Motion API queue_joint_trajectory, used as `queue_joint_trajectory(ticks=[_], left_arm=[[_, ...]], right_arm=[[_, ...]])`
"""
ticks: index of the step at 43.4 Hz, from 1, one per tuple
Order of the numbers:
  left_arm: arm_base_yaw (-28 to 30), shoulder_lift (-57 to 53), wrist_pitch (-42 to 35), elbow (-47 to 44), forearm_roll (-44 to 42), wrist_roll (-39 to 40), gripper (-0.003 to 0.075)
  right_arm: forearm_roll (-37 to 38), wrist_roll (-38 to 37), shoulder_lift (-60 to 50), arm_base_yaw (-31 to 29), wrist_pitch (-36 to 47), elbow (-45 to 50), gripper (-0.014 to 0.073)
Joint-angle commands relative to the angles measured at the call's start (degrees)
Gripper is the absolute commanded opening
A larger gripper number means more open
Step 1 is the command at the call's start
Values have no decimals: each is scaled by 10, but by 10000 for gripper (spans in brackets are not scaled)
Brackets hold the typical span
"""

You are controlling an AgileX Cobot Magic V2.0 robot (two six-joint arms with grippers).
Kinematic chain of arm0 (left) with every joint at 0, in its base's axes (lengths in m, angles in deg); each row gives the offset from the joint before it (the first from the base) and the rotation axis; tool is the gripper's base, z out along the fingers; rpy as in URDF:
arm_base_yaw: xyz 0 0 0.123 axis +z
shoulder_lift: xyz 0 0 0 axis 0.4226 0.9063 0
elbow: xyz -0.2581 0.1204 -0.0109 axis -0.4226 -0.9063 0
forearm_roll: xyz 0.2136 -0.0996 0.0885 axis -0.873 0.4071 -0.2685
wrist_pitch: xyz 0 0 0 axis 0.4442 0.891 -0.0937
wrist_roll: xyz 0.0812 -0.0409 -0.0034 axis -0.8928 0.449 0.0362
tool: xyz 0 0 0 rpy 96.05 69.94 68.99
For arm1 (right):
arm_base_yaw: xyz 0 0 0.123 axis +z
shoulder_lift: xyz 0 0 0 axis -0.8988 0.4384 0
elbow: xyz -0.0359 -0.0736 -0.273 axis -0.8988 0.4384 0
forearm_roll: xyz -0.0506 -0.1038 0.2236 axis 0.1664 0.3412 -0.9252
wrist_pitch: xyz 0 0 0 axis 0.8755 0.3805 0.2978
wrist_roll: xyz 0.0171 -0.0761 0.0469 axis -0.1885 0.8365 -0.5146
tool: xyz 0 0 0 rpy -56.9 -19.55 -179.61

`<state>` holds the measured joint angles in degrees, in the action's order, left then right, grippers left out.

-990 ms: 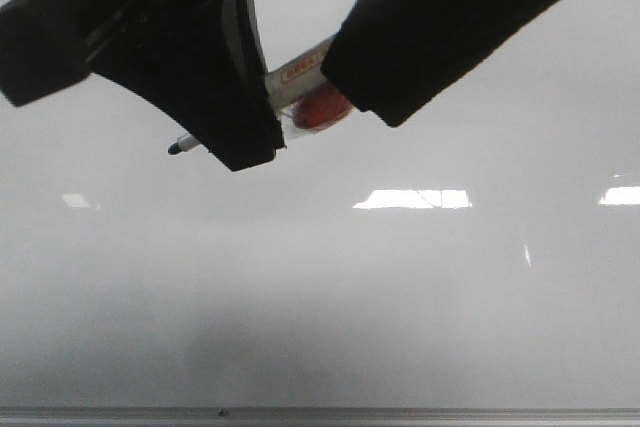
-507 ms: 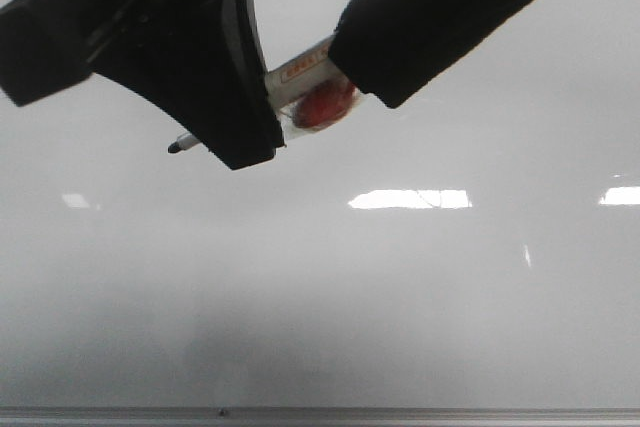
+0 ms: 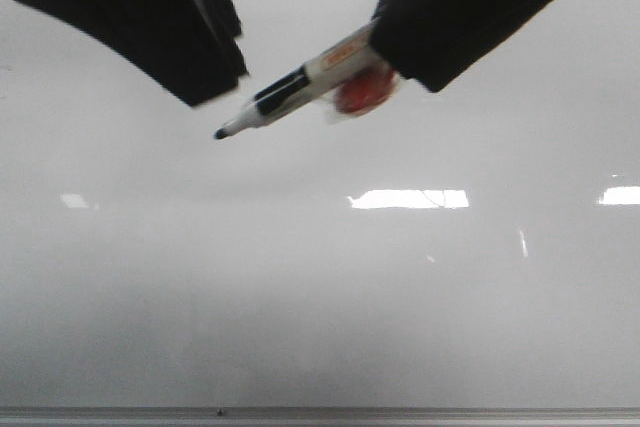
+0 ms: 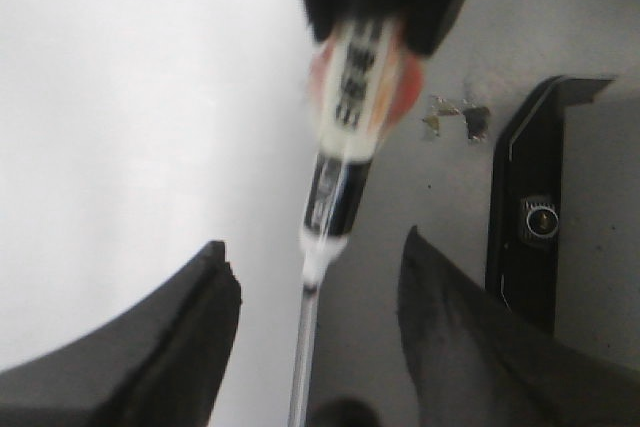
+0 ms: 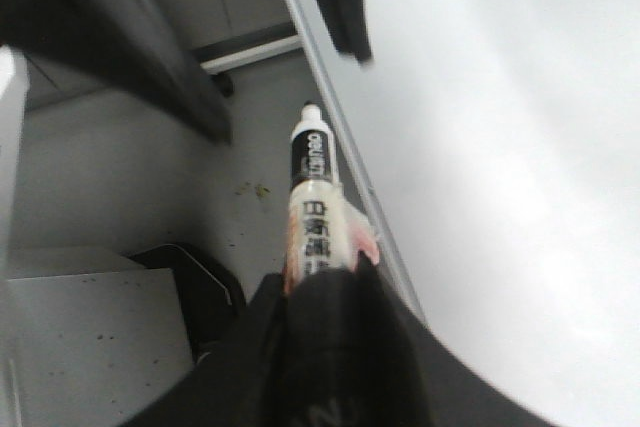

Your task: Write number 8 on whiteboard

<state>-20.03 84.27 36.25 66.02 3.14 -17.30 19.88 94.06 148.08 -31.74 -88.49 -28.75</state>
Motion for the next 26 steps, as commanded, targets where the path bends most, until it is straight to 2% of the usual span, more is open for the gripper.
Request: queue_joint_trajectory(ticks=[1,4,8,14,19,26], left_arm=[[39,-62,-16,2,10,33,368],[80,-99,-16,-20,17,51,368],[136,-143,-22,-54,21,81,368],[221,-198,-43,-105,21,158,368],[275,-221,-58,-125,33,188,368],[294,-216,-71,-126,42,188,368]], right_arm=[[47,-53,-45,-23,14,-20,-79],[81,-98,-69,-46,4,-20,-79],[85,-143,-104,-89,-1,-5,-79],[67,-222,-156,-134,85,65,-79],[65,-226,-170,-136,161,115,-79],[65,-225,-153,-136,199,114,-79]])
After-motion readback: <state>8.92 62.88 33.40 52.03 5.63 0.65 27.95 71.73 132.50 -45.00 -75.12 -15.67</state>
